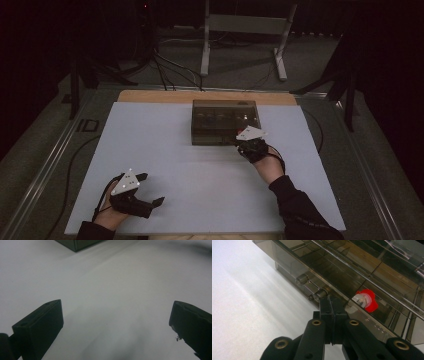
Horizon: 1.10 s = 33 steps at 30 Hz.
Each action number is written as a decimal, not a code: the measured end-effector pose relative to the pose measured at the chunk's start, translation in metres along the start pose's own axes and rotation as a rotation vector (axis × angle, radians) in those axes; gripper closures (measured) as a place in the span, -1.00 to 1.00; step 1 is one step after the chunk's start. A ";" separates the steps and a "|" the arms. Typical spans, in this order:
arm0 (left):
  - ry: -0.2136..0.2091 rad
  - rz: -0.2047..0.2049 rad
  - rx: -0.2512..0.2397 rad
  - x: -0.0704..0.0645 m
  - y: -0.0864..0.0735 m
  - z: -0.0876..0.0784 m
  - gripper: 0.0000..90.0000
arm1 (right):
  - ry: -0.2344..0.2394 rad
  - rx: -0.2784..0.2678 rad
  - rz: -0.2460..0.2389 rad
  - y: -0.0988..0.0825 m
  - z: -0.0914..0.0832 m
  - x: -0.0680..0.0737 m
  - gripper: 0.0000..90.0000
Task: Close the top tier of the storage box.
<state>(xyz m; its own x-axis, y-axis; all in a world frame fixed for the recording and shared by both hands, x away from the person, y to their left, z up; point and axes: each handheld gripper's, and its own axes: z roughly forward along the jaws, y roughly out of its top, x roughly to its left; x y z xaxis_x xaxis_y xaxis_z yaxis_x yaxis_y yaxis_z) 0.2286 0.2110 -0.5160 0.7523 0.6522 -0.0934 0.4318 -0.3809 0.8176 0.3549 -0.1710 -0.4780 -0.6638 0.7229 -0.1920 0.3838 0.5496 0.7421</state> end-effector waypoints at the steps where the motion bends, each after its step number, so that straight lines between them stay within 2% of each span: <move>1: 0.000 -0.001 0.000 0.000 0.000 0.000 -1.00 | -0.001 0.000 0.000 0.000 0.000 0.000 1.00; 33: -0.002 0.000 0.003 0.000 0.000 0.000 -1.00 | -0.015 0.006 0.012 0.005 0.009 -0.006 1.00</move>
<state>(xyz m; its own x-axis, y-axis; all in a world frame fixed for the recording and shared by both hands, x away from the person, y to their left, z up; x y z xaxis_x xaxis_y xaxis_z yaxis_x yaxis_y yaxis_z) 0.2284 0.2110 -0.5162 0.7532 0.6509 -0.0948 0.4334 -0.3829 0.8158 0.3663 -0.1686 -0.4789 -0.6496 0.7355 -0.1923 0.3956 0.5430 0.7407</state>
